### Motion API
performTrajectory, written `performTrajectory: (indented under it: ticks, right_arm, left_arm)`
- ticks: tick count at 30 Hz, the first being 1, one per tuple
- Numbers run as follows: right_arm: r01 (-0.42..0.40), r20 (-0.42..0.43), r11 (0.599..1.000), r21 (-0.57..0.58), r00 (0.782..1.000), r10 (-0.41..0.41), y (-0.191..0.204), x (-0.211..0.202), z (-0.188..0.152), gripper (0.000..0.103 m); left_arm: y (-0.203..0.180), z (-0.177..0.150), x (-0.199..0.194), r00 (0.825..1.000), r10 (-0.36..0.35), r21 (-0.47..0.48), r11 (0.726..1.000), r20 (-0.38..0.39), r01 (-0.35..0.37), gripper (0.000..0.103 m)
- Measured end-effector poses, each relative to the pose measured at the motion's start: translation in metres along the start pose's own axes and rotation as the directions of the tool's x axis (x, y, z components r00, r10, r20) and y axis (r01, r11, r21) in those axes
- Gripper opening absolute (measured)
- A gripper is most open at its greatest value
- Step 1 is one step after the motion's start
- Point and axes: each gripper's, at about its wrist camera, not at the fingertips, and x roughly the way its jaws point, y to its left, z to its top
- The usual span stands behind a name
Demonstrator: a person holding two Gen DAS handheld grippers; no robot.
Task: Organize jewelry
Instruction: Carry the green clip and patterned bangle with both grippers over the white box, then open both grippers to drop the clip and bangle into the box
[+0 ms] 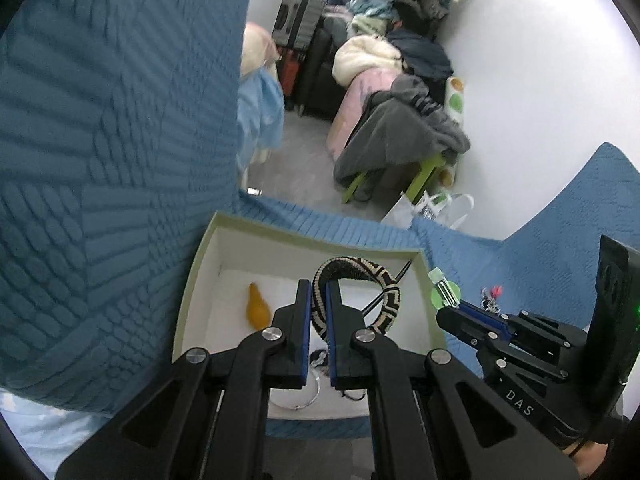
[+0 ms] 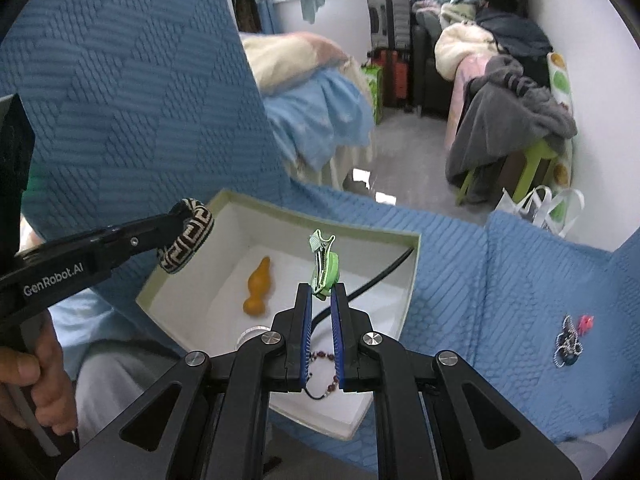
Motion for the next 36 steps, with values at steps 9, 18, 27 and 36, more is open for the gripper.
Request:
performTrajectory:
  ticks: [9, 18, 27, 36]
  right_arm:
    - [-0.014, -0.087, 1.0, -0.008, 0.996, 0.014, 0.005, 0.031, -0.013, 0.008]
    - [-0.008, -0.102, 1.0, 0.005, 0.995, 0.008, 0.002, 0.037, -0.014, 0.009]
    - [-0.013, -0.032, 1.0, 0.002, 0.999, 0.013, -0.002, 0.012, -0.006, 0.024]
    - [0.001, 0.076, 1.0, 0.005, 0.997, -0.001, -0.021, -0.028, 0.005, 0.024]
  left_arm:
    - [0.01, -0.013, 0.031, 0.994, 0.033, 0.012, 0.999, -0.104, -0.032, 0.006]
    - [0.009, -0.017, 0.036, 0.992, 0.03, 0.029, 0.999, -0.126, -0.026, 0.007]
    - [-0.006, -0.009, 0.017, 0.997, 0.034, 0.057, 0.998, -0.067, -0.031, 0.054]
    - [-0.03, 0.007, -0.019, 0.997, 0.038, 0.048, 0.998, 0.064, -0.041, 0.054]
